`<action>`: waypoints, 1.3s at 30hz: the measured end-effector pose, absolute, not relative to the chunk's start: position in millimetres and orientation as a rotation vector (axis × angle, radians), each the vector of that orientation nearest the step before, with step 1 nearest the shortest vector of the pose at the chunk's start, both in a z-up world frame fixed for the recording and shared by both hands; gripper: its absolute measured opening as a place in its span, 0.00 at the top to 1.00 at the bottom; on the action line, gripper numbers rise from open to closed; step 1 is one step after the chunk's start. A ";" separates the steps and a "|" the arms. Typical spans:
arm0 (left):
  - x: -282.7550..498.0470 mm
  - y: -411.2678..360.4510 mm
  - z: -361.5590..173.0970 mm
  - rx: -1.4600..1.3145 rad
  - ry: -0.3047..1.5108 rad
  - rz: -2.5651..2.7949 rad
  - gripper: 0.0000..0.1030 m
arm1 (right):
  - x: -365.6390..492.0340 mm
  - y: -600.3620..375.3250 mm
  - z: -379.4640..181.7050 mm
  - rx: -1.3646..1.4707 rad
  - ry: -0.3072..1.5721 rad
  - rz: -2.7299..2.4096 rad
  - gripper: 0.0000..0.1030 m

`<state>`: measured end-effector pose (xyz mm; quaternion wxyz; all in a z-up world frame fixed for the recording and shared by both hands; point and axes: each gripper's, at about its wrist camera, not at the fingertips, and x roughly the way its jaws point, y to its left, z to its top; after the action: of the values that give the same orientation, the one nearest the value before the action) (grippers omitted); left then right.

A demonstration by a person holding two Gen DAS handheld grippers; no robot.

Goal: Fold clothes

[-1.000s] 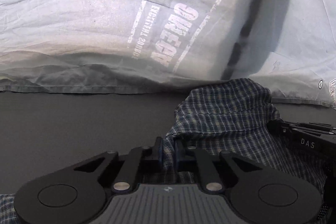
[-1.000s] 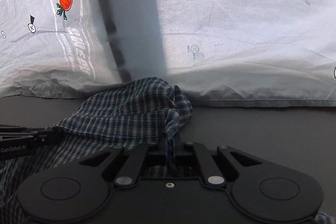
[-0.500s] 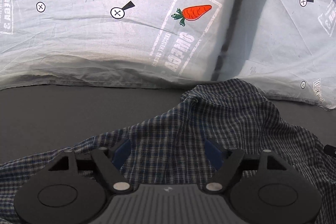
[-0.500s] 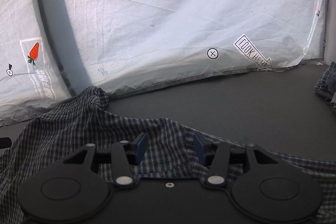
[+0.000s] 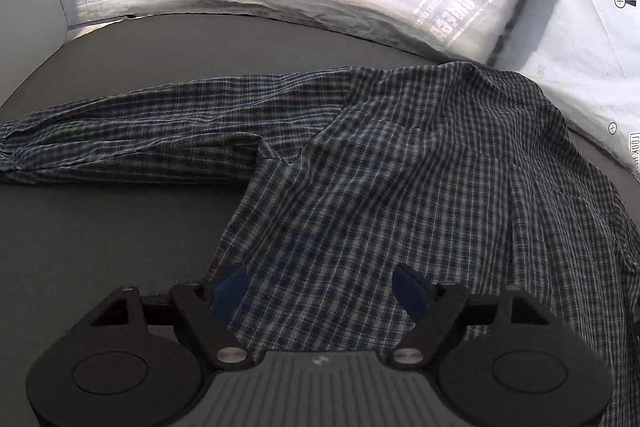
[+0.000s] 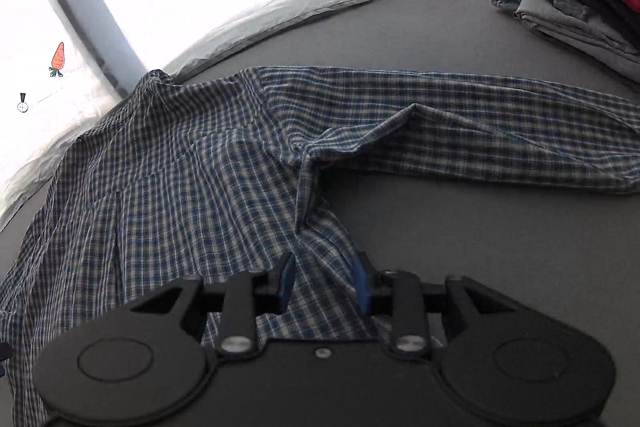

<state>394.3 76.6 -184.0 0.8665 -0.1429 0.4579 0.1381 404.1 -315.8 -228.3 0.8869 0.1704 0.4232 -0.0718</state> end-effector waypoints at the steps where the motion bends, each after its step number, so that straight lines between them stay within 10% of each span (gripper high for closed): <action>1: 386.7 84.4 -182.6 -0.319 0.957 0.315 0.20 | 401.3 -308.2 -226.0 0.333 0.878 -0.138 0.57; 5: 363.9 112.4 -178.9 -0.396 0.940 0.382 0.19 | 383.7 -270.7 -221.0 0.215 0.848 -0.075 0.47; 12: 341.2 169.2 -180.5 -0.539 0.904 0.473 0.18 | 360.0 -205.2 -249.0 0.061 0.783 0.104 0.00; 39: 362.9 404.5 -207.3 -0.571 0.779 0.772 0.14 | 345.3 -147.0 -292.0 0.002 0.674 0.025 0.00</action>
<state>362.9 404.5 -207.3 0.8149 -0.2676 0.3650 0.3621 345.3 -147.0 -291.9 0.9436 0.0011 0.3308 0.0123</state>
